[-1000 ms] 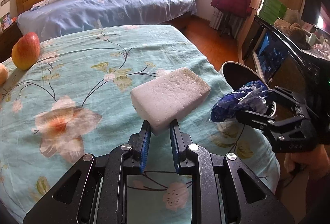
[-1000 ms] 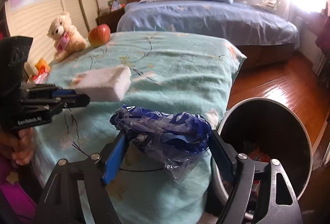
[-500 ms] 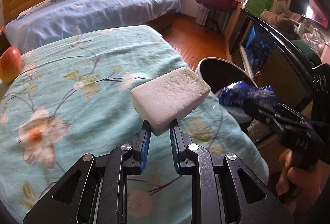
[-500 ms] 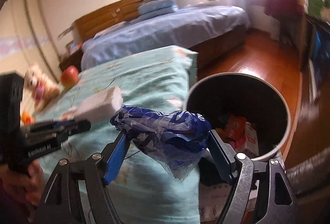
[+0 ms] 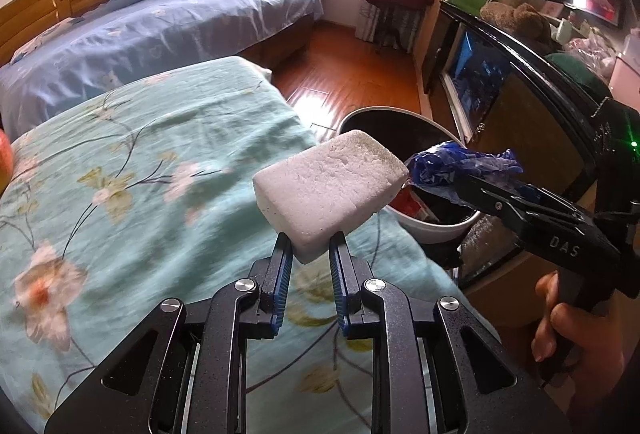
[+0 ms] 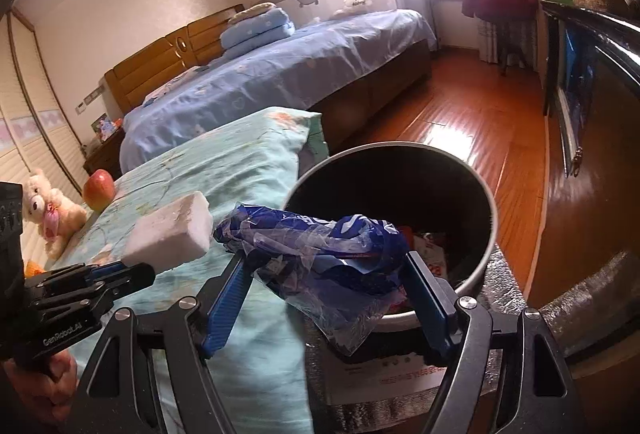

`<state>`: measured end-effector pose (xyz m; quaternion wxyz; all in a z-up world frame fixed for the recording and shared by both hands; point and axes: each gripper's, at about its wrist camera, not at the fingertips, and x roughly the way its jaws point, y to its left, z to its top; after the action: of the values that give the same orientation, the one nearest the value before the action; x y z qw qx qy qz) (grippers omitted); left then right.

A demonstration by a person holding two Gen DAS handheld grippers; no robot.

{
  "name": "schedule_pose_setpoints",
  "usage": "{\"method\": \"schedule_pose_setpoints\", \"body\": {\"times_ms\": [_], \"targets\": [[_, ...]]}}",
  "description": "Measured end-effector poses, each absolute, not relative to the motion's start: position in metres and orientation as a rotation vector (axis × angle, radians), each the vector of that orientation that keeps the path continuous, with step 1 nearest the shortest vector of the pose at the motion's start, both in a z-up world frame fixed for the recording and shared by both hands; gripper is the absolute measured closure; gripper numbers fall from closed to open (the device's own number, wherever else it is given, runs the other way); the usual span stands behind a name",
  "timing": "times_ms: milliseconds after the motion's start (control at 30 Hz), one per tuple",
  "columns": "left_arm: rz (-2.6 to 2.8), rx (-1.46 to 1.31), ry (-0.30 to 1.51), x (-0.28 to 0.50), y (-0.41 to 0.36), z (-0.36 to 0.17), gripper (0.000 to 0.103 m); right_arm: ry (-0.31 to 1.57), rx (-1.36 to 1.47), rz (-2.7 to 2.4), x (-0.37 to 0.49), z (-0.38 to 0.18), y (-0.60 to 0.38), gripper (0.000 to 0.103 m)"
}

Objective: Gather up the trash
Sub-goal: 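Carry the white foam block and blue plastic bag over the bin, then hold the foam block and blue bag above the bin opening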

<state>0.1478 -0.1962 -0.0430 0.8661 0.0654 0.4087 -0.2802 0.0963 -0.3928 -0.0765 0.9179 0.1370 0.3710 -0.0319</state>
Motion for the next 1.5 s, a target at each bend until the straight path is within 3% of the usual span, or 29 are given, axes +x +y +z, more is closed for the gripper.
{"method": "schedule_pose_setpoints", "body": {"times_ms": [1500], "targets": [[-0.628, 0.225, 0.871, 0.173, -0.280, -0.049, 0.085, 0.806, 0.301, -0.128, 0.123, -0.088, -0.463, 0.026]]}}
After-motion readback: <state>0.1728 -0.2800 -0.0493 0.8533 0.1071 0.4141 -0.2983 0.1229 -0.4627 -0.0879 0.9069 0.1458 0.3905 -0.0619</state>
